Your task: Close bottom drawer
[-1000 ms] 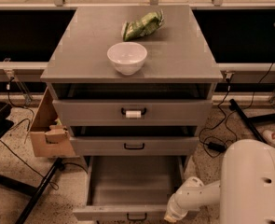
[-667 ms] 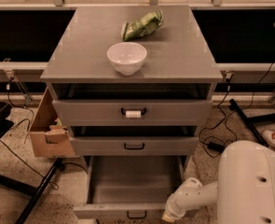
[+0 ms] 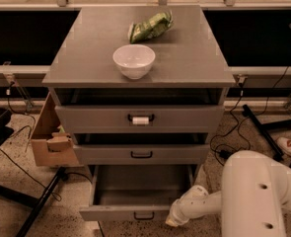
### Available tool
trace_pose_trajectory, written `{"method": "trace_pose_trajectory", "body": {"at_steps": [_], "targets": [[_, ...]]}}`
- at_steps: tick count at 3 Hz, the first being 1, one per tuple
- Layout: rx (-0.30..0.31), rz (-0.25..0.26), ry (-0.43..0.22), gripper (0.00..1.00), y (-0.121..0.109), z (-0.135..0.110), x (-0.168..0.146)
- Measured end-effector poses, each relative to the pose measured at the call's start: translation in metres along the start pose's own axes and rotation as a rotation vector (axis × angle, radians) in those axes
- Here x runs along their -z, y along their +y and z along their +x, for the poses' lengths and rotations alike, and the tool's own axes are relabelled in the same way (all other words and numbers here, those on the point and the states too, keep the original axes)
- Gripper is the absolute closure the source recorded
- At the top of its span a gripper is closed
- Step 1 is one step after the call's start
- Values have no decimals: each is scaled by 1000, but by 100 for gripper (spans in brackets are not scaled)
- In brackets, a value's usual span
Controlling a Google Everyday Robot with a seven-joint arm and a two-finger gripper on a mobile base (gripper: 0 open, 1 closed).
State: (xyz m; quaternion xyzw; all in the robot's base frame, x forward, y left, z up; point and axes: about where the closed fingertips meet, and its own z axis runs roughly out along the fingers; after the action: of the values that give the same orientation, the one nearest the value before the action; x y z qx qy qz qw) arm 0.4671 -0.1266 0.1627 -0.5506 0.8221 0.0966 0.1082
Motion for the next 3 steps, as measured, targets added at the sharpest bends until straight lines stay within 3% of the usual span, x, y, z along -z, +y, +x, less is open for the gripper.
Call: {"method": "trace_pose_trajectory", "body": {"at_steps": [1, 2, 3], "targets": [[13, 24, -19, 100, -13, -8, -9], [31, 94, -64, 100, -58, -30, -27], [31, 94, -64, 100, -56, -30, -27]]}}
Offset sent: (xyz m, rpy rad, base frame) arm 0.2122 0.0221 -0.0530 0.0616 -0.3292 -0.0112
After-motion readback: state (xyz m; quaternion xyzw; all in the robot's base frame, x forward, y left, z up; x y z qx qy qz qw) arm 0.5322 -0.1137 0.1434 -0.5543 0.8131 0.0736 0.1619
